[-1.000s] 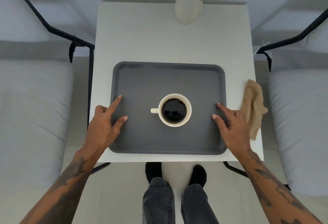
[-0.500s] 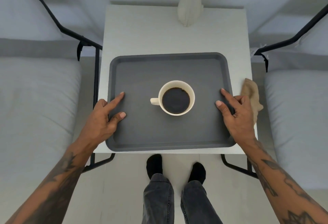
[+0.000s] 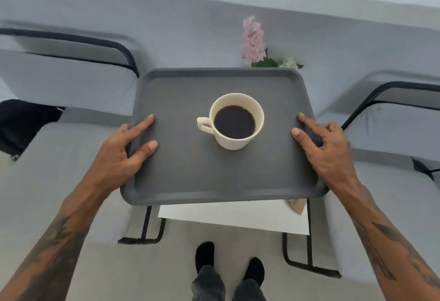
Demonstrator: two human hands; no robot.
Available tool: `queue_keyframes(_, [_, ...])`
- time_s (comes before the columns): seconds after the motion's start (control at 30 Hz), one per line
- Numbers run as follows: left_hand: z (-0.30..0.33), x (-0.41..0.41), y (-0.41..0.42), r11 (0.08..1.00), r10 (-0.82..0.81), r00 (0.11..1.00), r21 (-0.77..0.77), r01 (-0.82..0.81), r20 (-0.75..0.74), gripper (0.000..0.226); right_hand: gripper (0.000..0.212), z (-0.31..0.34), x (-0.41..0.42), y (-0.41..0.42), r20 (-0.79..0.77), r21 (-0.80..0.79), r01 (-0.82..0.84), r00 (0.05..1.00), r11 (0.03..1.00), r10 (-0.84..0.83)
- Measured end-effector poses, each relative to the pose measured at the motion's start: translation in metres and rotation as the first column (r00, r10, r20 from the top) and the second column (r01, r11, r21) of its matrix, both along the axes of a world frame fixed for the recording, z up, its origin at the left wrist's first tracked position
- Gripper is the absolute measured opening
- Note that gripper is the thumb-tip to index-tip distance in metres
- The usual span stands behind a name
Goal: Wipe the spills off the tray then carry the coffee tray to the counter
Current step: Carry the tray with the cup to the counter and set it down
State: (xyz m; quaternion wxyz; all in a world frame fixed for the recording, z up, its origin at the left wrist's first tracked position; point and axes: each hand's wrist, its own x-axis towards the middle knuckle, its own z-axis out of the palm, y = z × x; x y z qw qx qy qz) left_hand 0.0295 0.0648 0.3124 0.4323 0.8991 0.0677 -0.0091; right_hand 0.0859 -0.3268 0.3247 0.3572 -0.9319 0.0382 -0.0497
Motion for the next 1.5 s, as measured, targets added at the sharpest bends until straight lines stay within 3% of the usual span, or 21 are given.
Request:
queue_keyframes(0.2, [0.108,-0.027,0.012,0.992,0.127,0.987,-0.003,-0.128,0.095,0.056,0.056,0.129,0.0,0.021,-0.013,-0.045,-0.06,0.998,0.997,0.059])
queue_keyframes(0.3, [0.153,-0.044,0.011,0.967,0.221,0.969,0.105,-0.233,0.113,0.062,0.064,0.175,0.0,0.03,-0.008,-0.103,-0.128,0.992,0.986,0.128])
queue_keyframes(0.47, [0.21,-0.085,0.009,0.847,0.397,0.907,0.324,-0.421,0.142,0.07,0.068,0.22,0.0,0.054,0.008,-0.134,-0.271,0.962,0.953,0.274])
queue_keyframes(0.7, [0.254,-0.178,0.007,0.681,0.616,0.764,0.357,-0.639,0.193,0.068,0.069,0.269,-0.017,0.099,0.059,-0.187,-0.487,0.862,0.853,0.504])
queue_keyframes(0.87, [0.269,-0.274,0.008,0.532,0.757,0.614,0.333,-0.778,0.224,0.068,0.066,0.292,-0.06,0.15,0.077,-0.256,-0.621,0.751,0.741,0.656])
queue_keyframes(1.07, [0.29,-0.418,0.007,0.308,0.895,0.374,0.272,-0.912,0.242,0.065,0.071,0.303,-0.155,0.233,0.061,-0.325,-0.781,0.545,0.533,0.836])
queue_keyframes(1.5, [0.33,-0.776,0.012,-0.183,0.96,-0.112,0.271,-0.945,0.257,0.068,0.071,0.322,-0.473,0.411,0.072,-0.307,-0.944,0.102,0.12,0.992])
